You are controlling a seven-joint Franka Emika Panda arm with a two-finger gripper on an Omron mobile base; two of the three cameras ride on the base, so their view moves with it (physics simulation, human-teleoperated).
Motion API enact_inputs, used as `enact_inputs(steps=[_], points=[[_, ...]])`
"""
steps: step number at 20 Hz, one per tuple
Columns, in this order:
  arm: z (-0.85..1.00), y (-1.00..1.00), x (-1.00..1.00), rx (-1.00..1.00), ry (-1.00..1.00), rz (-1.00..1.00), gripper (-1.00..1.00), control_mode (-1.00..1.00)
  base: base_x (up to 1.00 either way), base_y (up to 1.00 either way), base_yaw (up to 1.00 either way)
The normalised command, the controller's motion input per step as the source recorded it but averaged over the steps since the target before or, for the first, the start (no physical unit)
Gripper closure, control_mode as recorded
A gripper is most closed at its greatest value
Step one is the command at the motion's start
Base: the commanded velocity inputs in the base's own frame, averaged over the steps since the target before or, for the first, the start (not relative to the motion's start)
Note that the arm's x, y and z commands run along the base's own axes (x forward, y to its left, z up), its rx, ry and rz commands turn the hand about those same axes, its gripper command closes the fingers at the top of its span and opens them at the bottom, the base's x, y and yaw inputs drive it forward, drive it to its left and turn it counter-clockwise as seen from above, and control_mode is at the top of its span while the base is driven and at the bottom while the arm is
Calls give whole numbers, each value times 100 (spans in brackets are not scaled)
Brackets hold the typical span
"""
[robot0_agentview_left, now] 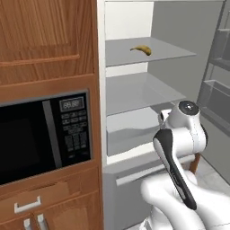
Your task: Place the cold items (banana and pear) from the fridge in one tupperware on the dining counter. Place the warm items (hot dog and kebab skewer) in the stove area in another tupperware.
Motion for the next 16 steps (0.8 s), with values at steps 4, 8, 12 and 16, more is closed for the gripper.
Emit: enact_inputs(steps=[4,8,12,16], points=[[0,0,0,0,0,0,-100,100,61,-37,3],[0,0,0,0,0,0,-100,100,58,-33,2],[-1,-13,23,4,0,1,-100,-100,22,-15,1],[0,-11,50,6,-5,0,-100,-100,0,0,0]])
